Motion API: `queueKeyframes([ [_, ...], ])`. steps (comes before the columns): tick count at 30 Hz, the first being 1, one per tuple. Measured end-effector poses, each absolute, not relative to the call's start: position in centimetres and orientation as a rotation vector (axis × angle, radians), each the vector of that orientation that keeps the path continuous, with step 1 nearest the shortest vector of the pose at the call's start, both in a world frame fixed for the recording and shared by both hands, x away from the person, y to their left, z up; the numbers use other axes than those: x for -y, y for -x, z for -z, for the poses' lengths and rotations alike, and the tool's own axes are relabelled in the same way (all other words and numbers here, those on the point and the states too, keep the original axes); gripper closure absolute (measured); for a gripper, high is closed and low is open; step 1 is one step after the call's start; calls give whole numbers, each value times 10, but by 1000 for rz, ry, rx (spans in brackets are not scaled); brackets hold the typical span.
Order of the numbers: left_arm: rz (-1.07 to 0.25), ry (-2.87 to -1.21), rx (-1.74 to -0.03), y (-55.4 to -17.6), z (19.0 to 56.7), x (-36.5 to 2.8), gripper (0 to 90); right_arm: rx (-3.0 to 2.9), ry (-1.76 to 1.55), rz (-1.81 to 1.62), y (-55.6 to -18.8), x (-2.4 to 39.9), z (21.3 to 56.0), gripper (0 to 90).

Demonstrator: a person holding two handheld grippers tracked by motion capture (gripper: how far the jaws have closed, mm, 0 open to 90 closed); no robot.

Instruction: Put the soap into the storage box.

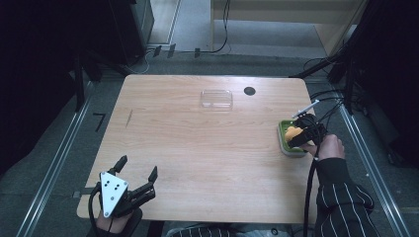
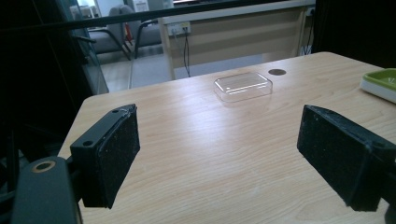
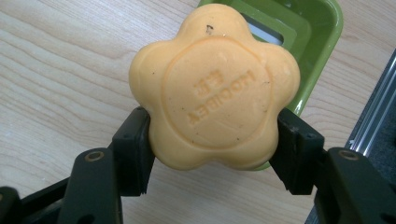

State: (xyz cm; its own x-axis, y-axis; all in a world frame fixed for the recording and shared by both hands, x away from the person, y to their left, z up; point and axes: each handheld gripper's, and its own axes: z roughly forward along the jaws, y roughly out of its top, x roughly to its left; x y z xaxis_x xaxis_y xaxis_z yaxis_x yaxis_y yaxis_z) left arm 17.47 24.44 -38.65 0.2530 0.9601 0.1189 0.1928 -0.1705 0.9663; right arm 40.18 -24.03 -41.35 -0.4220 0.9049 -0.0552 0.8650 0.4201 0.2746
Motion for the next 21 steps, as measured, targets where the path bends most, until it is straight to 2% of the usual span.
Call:
queueKeyframes([
  [21,-1018,-1590,-1095,-176,387,-243,136,-2493,-1626,-250,-425,243,425,396],
])
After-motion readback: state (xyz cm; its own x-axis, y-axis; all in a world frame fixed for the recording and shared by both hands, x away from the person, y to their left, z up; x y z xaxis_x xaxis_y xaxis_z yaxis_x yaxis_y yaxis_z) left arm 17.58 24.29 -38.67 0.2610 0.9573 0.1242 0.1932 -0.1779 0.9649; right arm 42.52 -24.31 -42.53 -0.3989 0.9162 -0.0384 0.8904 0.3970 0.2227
